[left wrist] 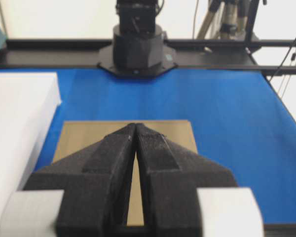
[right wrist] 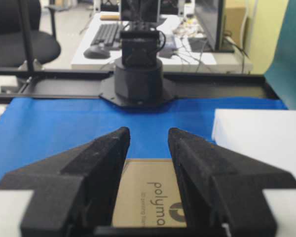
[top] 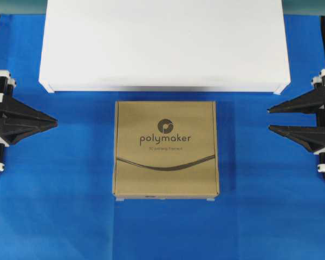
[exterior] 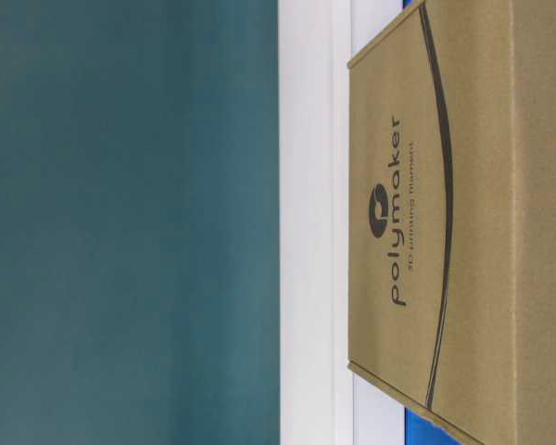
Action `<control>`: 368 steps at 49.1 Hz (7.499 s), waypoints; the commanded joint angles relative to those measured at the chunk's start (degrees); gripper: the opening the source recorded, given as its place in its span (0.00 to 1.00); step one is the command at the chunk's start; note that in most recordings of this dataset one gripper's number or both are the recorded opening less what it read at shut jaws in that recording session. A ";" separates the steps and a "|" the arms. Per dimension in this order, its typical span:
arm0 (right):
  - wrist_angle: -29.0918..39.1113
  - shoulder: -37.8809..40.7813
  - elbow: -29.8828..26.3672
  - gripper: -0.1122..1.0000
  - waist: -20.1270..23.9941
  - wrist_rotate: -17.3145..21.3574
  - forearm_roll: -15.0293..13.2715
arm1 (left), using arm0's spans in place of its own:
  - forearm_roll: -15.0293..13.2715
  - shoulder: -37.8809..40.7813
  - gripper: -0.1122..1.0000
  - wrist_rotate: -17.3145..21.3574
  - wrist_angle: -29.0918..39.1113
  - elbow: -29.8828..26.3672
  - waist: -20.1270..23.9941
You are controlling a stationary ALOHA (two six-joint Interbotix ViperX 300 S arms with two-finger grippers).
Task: Place the cardboard box on the stand after clamping it between your arms.
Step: 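Raise both grippers and rotate them to face the box sides, then move both grippers inward to the left and right sides of the tan box, then press both grippers inward to clamp the box between them, then lift the clamped box and carry it back over the white stand, then lower the box onto the white stand while holding it clamped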
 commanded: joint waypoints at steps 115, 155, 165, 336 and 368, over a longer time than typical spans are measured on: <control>40.61 44.12 -14.41 0.99 -3.52 2.29 0.79 | 3.08 44.12 0.89 -0.18 31.64 -17.67 1.32; 35.77 56.60 -24.70 0.99 -2.64 1.58 0.79 | 3.08 53.88 0.89 -0.09 28.21 -25.49 1.32; 35.77 56.69 -24.79 0.99 -2.90 1.49 0.79 | 2.99 53.70 0.89 -0.18 28.21 -25.75 1.41; 64.42 58.80 -60.12 0.99 -34.01 -37.71 15.38 | 2.99 57.92 0.88 19.34 59.59 -65.13 27.42; 66.18 61.26 -62.14 0.99 -35.33 -39.81 17.49 | 2.90 59.24 0.87 19.42 61.17 -65.92 29.00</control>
